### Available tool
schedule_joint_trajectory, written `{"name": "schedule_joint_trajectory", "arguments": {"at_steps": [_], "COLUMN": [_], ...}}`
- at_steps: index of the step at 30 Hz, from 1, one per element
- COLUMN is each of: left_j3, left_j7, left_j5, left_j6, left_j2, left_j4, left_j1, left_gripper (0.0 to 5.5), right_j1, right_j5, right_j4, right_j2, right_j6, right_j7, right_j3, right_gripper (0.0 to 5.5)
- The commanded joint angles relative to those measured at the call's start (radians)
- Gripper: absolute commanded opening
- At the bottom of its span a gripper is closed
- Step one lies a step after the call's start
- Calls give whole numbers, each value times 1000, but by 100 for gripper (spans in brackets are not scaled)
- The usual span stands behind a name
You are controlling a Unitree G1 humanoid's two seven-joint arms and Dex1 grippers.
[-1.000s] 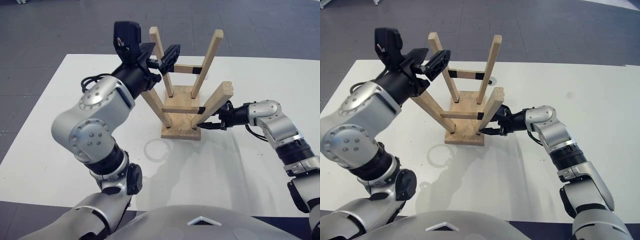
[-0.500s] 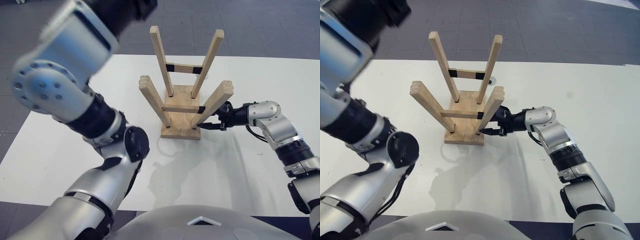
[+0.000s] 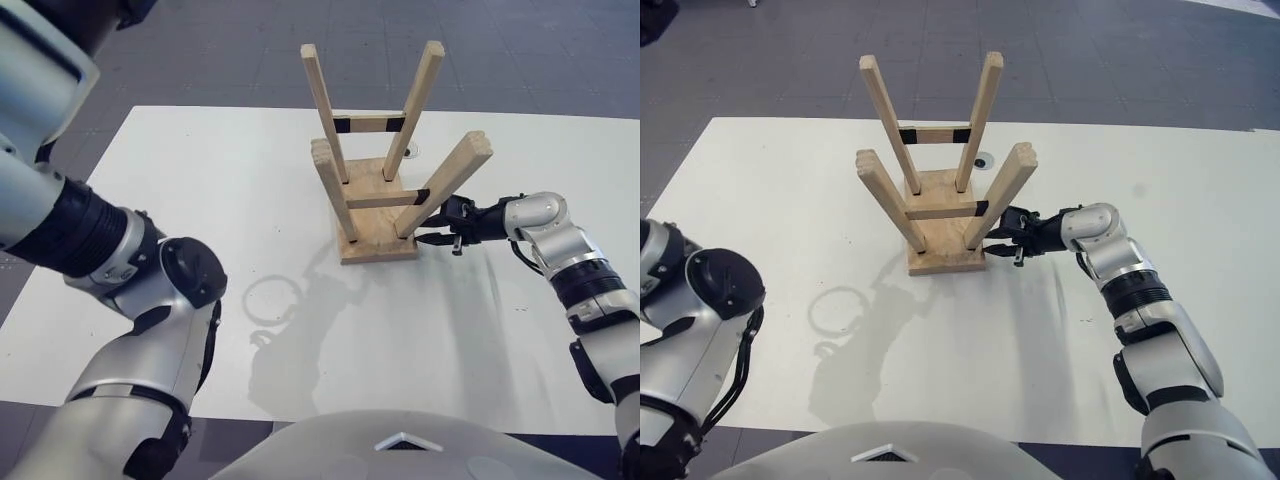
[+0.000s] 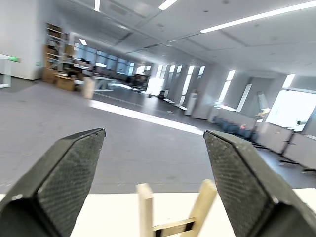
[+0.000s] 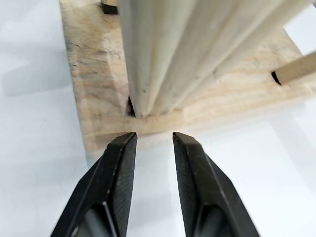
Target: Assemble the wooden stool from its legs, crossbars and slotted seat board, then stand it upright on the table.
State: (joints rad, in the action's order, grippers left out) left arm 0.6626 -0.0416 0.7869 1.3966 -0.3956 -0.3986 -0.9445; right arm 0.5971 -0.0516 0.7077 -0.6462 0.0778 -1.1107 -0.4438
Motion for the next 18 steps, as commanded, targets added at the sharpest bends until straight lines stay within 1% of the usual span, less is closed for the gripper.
{"name": "schedule_joint_trajectory", "arguments": {"at_steps": [1,2,4,5,6,8,10,12,16,18], "left_j3": [-46,-67,-109,-125,-145,-199,-255,-298,-351,-364], "left_j7": [44,56,74,77,71,55,40,27,20,17], "left_j5": [-92,-114,-150,-164,-181,-213,-243,-266,-298,-309], "left_j6": [-84,-108,-148,-163,-177,-205,-233,-253,-288,-297], "left_j2": [-102,-118,-126,-122,-108,-62,-17,25,81,99], "left_j4": [4,4,-5,-11,-22,-61,-89,-110,-125,-129], "left_j1": [180,228,327,367,414,521,613,684,735,745], "left_gripper": [372,372,372,372,372,372,372,372,372,372], "right_j1": [-16,-27,-59,-76,-97,-97,-58,3,155,229], "right_j5": [16,0,-49,-72,-107,-230,-322,-343,-389,-429], "right_j4": [-3,-33,-140,-210,-329,-616,-822,-938,-1076,-1101], "right_j2": [-64,-69,-61,-53,-39,25,92,143,231,299], "right_j6": [-94,-129,-238,-306,-396,-629,-802,-888,-1057,-1129], "right_j7": [38,50,141,195,266,414,549,666,853,932], "right_j3": [88,120,220,272,338,478,580,627,694,729], "right_gripper": [134,134,134,134,134,98,60,22,22,22]}}
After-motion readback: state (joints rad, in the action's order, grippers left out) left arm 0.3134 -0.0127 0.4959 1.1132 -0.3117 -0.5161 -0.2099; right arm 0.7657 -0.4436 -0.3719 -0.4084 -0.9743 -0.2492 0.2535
